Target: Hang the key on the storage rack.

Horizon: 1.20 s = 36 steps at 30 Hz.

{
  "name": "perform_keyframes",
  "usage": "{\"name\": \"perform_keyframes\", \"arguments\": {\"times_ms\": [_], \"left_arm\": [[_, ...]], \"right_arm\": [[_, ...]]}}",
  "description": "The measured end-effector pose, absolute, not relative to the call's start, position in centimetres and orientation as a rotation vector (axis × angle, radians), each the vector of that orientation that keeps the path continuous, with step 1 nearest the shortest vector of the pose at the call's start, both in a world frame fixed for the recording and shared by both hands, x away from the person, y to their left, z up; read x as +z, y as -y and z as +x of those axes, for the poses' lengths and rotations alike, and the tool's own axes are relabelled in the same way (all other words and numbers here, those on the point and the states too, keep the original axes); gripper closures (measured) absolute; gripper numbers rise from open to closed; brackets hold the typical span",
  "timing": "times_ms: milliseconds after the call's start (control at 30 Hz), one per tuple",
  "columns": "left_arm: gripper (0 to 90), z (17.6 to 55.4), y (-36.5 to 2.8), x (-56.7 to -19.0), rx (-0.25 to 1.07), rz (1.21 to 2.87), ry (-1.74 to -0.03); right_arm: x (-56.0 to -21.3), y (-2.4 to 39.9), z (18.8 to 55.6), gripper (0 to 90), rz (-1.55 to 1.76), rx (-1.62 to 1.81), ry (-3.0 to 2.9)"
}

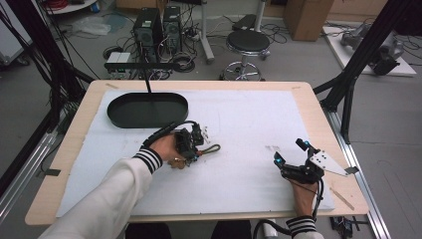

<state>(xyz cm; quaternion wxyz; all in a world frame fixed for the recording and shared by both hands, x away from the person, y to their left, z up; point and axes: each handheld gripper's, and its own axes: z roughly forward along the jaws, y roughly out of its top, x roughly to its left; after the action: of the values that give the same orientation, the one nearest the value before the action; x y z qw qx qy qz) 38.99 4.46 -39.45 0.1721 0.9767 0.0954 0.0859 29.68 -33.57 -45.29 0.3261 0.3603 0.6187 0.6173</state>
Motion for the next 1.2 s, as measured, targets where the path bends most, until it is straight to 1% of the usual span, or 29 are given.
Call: {"name": "perform_keyframes", "arguments": {"times_ms": [233, 400, 633, 767, 933, 1200], "left_arm": [[73.4, 38.9, -7.5, -37.3, 0.352, 2.562, -0.378], [73.4, 38.6, -9.5, -35.9, 0.375, 2.462, -0.415], [73.4, 38.1, -12.3, -34.7, 0.428, 2.366, -0.476], [73.4, 37.7, -14.5, -33.9, 0.498, 2.279, -0.542], [73.4, 37.6, -17.1, -32.9, 0.532, 2.177, -0.602], [73.4, 37.7, -19.7, -31.9, 0.606, 2.068, -0.675]], "right_arm": [[-45.3, 33.5, 29.7, 0.3, 0.948, 1.614, -1.625], [-45.3, 33.5, 29.7, 0.3, 0.950, 1.614, -1.624], [-45.3, 33.5, 29.7, 0.3, 0.951, 1.605, -1.624], [-45.3, 33.5, 29.7, 0.3, 0.952, 1.603, -1.623], [-45.3, 33.5, 29.7, 0.3, 0.948, 1.603, -1.623], [-45.3, 33.5, 29.7, 0.3, 0.942, 1.596, -1.626]]}}
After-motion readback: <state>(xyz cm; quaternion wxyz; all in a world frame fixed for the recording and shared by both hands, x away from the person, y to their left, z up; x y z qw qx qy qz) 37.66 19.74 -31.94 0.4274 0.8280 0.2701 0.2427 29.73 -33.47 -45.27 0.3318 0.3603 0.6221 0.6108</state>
